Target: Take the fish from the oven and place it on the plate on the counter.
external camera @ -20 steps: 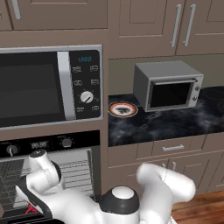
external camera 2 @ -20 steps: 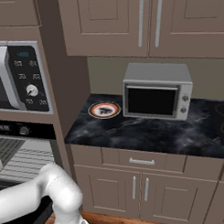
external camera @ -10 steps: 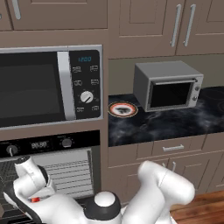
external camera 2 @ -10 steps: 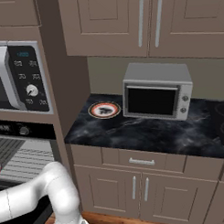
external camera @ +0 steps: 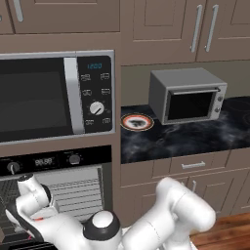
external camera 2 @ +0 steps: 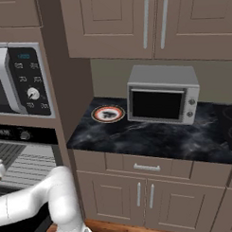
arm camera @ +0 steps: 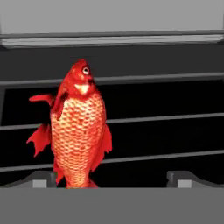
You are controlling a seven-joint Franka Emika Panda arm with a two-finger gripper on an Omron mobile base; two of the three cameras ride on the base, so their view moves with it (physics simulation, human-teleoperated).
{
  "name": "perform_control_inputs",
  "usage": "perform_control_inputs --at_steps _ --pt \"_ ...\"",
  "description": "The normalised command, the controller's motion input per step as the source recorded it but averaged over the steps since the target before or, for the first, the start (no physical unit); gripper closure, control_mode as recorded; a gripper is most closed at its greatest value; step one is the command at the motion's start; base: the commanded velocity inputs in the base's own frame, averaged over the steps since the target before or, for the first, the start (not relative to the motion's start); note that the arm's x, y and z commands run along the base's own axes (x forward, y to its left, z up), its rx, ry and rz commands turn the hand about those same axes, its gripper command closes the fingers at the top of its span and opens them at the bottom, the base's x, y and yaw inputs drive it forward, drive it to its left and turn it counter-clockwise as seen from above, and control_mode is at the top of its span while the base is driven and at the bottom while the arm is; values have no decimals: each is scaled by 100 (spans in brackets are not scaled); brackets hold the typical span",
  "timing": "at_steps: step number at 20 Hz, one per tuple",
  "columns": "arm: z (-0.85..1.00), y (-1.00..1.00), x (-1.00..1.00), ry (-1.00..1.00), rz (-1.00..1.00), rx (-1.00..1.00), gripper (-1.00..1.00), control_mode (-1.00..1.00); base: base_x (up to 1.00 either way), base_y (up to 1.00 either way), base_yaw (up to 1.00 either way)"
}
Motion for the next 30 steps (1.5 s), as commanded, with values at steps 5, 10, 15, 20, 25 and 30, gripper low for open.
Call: perform_control_inputs --at_steps 5,10,15,20,25,30 --pt "-53 34 33 5 1 0 -100 -100 0 0 0" --pt "-42 33 28 0 0 0 -100 -100 0 0 0" --pt "-10 13 -4 0 0 0 -100 -100 0 0 0" --pt "-5 0 -18 0 0 0 -100 -100 0 0 0" --pt "-40 0 -6 2 0 0 -100 -100 0 0 0" --pt "-58 0 -5 6 0 0 -100 -100 0 0 0"
